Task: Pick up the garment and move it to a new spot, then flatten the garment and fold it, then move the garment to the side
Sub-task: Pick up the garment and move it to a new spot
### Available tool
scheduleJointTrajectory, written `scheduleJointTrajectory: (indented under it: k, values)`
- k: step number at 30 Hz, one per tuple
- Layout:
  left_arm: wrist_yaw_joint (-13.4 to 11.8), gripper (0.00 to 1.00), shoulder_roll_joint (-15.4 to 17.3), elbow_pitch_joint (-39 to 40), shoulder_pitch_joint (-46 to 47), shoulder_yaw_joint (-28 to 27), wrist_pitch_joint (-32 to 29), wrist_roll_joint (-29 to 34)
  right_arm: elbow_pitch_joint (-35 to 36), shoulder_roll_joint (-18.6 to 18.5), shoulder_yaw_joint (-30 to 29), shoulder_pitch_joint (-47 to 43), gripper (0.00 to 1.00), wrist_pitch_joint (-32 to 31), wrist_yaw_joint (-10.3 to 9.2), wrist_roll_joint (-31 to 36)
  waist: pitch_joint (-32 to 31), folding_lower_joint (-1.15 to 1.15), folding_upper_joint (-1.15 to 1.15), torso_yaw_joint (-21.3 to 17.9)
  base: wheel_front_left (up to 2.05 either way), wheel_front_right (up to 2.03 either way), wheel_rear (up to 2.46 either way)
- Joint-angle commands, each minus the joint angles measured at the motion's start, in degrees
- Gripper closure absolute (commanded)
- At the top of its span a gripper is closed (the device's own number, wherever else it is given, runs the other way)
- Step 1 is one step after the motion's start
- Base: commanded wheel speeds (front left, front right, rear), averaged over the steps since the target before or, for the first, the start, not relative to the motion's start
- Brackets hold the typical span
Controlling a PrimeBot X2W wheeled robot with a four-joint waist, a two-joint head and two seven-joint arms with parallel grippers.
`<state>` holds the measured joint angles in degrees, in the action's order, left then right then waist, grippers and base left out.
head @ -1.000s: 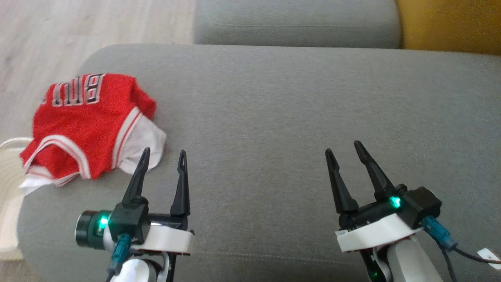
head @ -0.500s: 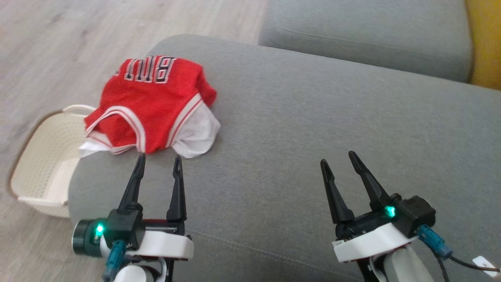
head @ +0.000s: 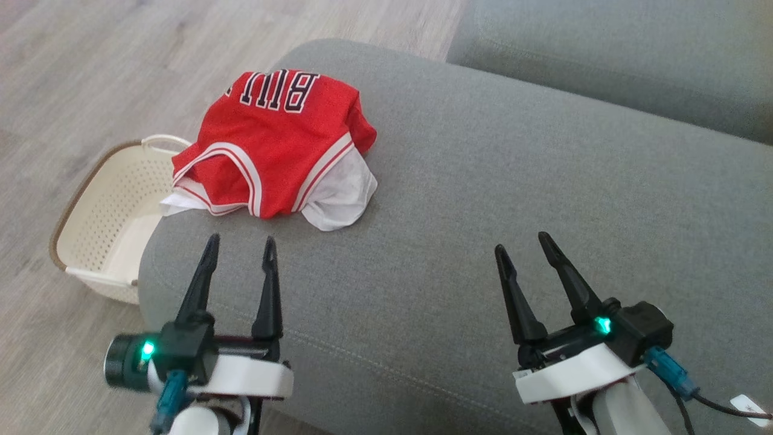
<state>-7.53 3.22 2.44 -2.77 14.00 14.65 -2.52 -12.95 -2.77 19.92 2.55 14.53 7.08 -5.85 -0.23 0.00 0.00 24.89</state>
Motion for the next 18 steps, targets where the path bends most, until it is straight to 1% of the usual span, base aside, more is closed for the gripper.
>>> scheduleJointTrajectory:
  k: [1,7,10,11,12,15,18]
  values:
    - [0.45,0.0,0.06,1.96,3.98,-1.71,0.35,0.67,2.15,-0.1,1.15,1.87,0.0,0.47,0.41,0.11,0.96,0.0,0.0,-0.13,0.0,0.0,0.0]
    - [3.4,0.0,1.91,0.37,15.21,-3.94,0.35,1.1,2.37,-0.34,0.99,4.95,0.0,0.47,0.41,2.88,7.69,0.0,0.0,-2.32,0.0,0.0,0.0]
    - [4.99,0.0,3.54,-3.74,22.65,-6.1,0.35,0.53,2.92,-1.62,1.2,6.98,0.0,0.47,0.41,3.81,12.05,0.0,0.0,-3.6,0.0,0.0,0.0]
    - [6.09,0.0,4.44,-8.62,28.36,-8.05,0.35,-0.72,3.24,-2.89,1.44,8.43,0.0,0.47,0.41,4.2,14.83,0.0,0.0,-4.31,0.0,0.0,0.0]
    - [6.51,0.0,5.13,-11.24,31.5,-8.96,0.35,-1.02,3.36,-3.53,1.57,9.16,0.0,0.47,0.41,4.36,16.2,0.0,0.0,-4.66,0.0,0.0,0.0]
    - [7.93,0.0,7.86,-23.52,40.37,-10.12,-0.33,-1.1,3.53,-5.19,2.05,11.2,0.0,0.47,0.41,4.6,19.76,0.0,0.0,-5.77,0.0,0.0,0.0]
    - [9.45,0.0,9.42,-34.14,48.97,-10.58,-5.35,-1.98,4.12,-6.36,2.06,13.04,0.0,0.47,0.41,4.67,23.07,0.0,0.0,-6.56,0.0,0.0,0.0]
